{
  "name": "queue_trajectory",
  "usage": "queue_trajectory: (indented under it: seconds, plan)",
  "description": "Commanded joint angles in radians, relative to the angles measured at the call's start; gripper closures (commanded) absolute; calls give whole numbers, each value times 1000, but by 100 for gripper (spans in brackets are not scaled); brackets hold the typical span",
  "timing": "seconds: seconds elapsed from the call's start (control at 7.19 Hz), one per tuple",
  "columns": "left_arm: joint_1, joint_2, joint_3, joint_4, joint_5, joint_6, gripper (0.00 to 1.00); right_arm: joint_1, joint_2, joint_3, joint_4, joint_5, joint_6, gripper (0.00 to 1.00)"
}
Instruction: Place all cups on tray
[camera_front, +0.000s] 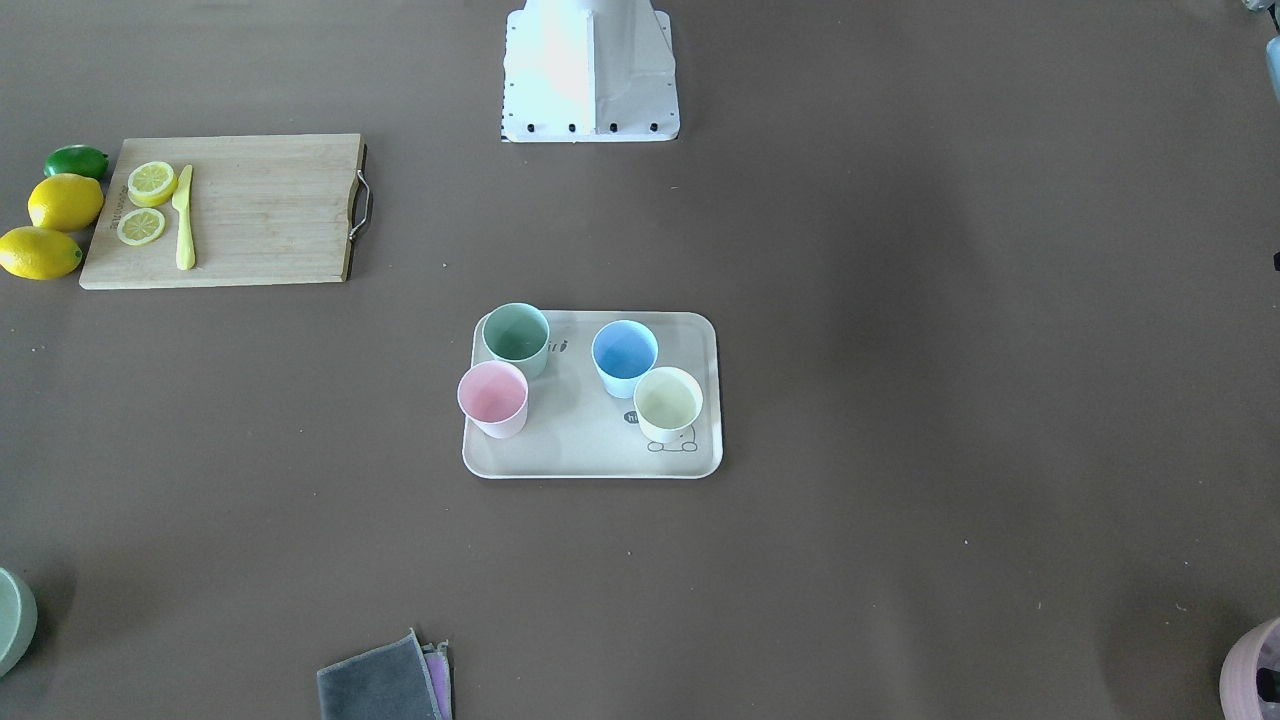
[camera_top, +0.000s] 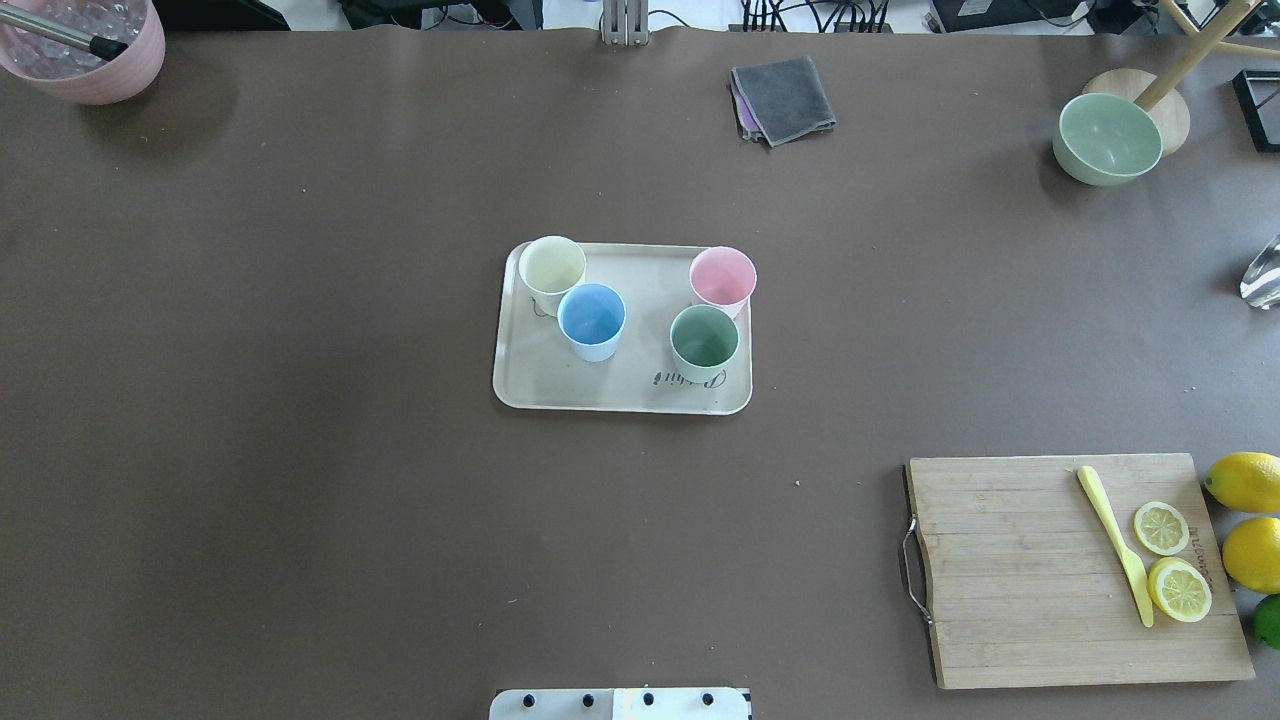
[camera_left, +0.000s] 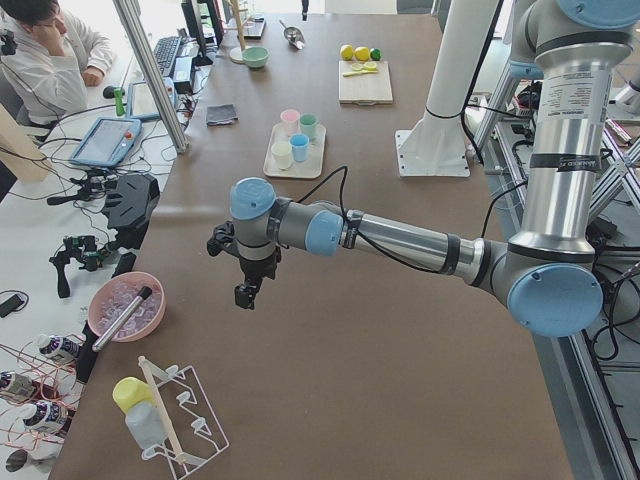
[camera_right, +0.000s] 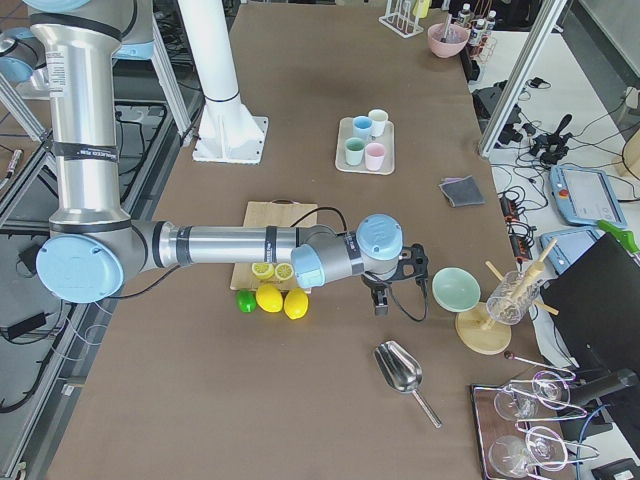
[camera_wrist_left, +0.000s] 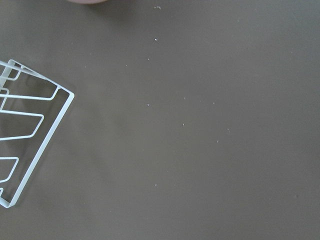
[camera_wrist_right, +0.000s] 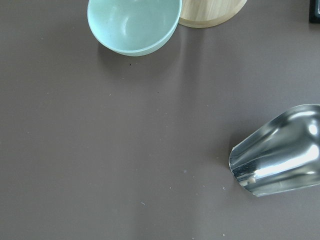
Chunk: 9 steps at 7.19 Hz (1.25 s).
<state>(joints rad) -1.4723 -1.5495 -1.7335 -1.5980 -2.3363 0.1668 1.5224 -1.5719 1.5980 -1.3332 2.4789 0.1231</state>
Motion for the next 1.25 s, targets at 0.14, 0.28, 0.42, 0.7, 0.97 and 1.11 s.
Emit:
queue_trajectory:
  seconds: [0.14, 0.28, 0.42, 0.7, 0.97, 1.11]
  plan:
    - [-5, 61, 6, -7, -80, -1, 2, 19, 7, 20, -24, -3, -37, 0]
    - [-5, 51, 6, -13, -80, -3, 2, 18, 6, 31, -29, 0, -34, 0]
    - [-3, 52, 24, -17, -81, 0, 2, 18, -3, 31, -30, 0, -27, 0]
    - [-3, 46, 26, -17, -77, -6, 2, 18, -37, 30, -14, 0, -39, 0]
    - [-6, 57, 22, -16, -71, -4, 2, 18, -63, 25, 67, 1, -33, 0]
    - [-26, 63, 18, -16, -78, -4, 2, 18, -53, 25, 60, -5, -30, 0]
